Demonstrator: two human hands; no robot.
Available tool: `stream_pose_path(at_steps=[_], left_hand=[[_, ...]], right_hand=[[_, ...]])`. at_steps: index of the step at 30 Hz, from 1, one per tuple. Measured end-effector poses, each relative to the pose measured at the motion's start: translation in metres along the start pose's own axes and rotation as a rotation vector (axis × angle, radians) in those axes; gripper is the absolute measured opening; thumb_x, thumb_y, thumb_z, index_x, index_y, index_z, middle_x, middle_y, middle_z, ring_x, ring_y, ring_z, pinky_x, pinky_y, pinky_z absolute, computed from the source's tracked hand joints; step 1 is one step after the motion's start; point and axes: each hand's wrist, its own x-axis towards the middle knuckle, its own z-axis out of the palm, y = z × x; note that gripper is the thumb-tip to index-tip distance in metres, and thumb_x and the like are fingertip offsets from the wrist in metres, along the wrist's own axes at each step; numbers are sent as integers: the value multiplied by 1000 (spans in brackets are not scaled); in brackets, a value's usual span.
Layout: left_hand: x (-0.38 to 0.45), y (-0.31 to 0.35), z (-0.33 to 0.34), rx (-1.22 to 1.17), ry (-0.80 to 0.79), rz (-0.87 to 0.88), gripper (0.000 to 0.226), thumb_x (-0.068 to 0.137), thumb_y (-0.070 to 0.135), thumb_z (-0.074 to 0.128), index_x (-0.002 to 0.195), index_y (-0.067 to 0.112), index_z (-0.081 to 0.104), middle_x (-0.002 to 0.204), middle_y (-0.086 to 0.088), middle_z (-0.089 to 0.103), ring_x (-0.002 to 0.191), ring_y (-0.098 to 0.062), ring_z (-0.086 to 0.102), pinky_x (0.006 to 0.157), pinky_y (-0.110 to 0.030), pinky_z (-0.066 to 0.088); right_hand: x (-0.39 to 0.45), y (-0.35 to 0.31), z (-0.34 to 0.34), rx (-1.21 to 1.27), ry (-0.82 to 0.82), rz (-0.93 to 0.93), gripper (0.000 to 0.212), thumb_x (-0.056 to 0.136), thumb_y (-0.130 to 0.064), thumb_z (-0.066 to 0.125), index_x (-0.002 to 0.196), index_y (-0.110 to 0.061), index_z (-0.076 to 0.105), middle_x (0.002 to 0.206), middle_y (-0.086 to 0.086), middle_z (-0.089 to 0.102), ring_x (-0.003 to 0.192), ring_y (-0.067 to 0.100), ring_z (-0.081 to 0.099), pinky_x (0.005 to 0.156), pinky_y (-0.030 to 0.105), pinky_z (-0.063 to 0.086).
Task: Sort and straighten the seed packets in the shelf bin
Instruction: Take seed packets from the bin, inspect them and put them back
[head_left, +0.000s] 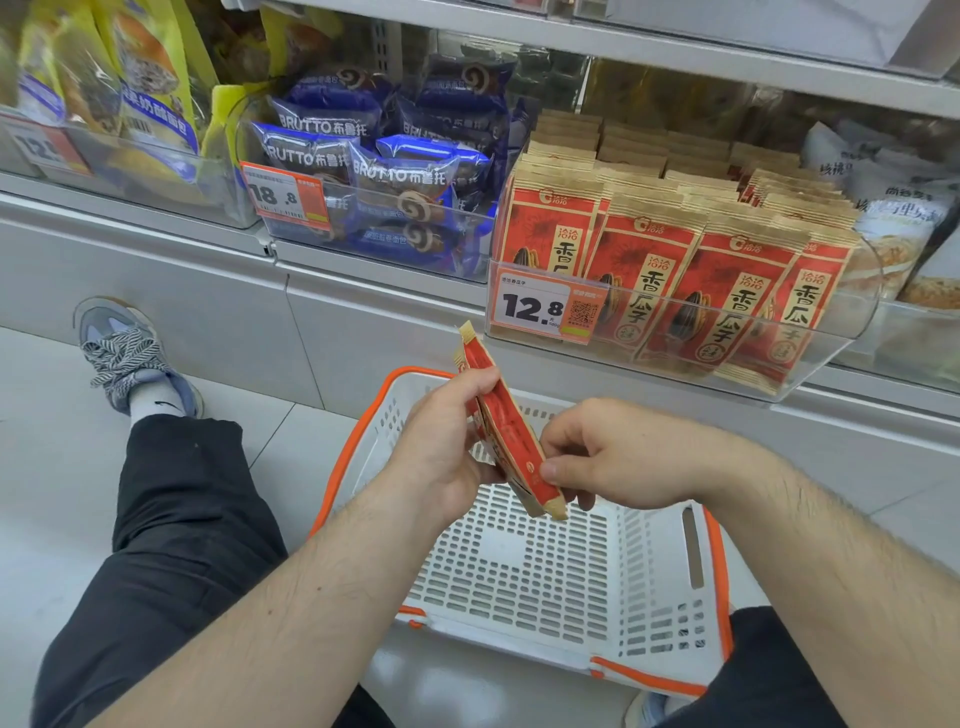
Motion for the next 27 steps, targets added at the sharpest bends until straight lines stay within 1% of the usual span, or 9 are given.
stream_pose_path(at_steps=[3,5,8,11,13,15,17,21,27], left_hand=[[-1,3,-3,-110,-90,-21,26,85,28,59,102,9,59,95,-16,55,81,-26,57,65,-39,56],[-3,5,-4,-189,-167,-48,43,76,31,59,111,6,60,98,-21,56,84,-31,58,75,-40,53],[-6,6,-1,-259,-224,-47,43,88,32,50,114,1,62,103,-23,62,95,-36,61,89,-45,51],[-5,5,1,-168,-214,-60,54,103,40,35,117,0,67,111,-23,71,99,-38,69,89,-48,55],[-7,6,0,-87,-183,-43,58,105,48,32,120,5,67,116,-22,71,107,-37,69,97,-52,52],[-7,8,-2,29,-126,19,52,106,48,32,119,11,66,111,-17,74,105,-33,71,99,-54,51],[-7,11,-4,115,-82,82,46,107,46,33,122,15,64,109,-12,75,102,-31,73,100,-56,51],[-11,26,-4,158,-67,142,42,108,40,34,123,14,63,110,-13,75,103,-30,72,100,-58,51],[-11,61,14,257,-126,220,37,108,34,39,119,14,67,107,-10,76,103,-30,72,100,-56,51]], right_hand=[[0,2,-3,153,61,-27,26,90,-36,69,84,-10,67,77,5,71,70,16,69,67,33,57],[5,6,-2,270,169,24,34,86,-42,71,93,-9,63,84,6,69,67,14,65,58,25,52],[12,11,5,464,191,133,51,77,-56,67,106,-17,55,89,6,66,60,13,59,50,26,45],[14,11,11,553,149,90,34,85,-45,69,104,-17,62,76,0,68,52,9,56,48,24,41],[16,11,13,593,213,105,31,85,-37,75,106,-17,65,82,-2,74,57,5,63,51,21,46],[18,14,13,573,284,128,37,77,-39,83,106,-22,67,92,-1,76,76,8,72,68,31,59],[18,10,12,514,312,147,39,73,-43,84,103,-25,68,93,-2,76,85,13,73,79,41,60],[14,-4,5,551,427,85,21,82,-35,78,97,-22,71,85,-5,74,72,4,67,61,23,49],[8,-17,-25,758,660,-3,16,88,-12,72,103,-9,68,72,-2,66,48,0,54,46,18,40]])
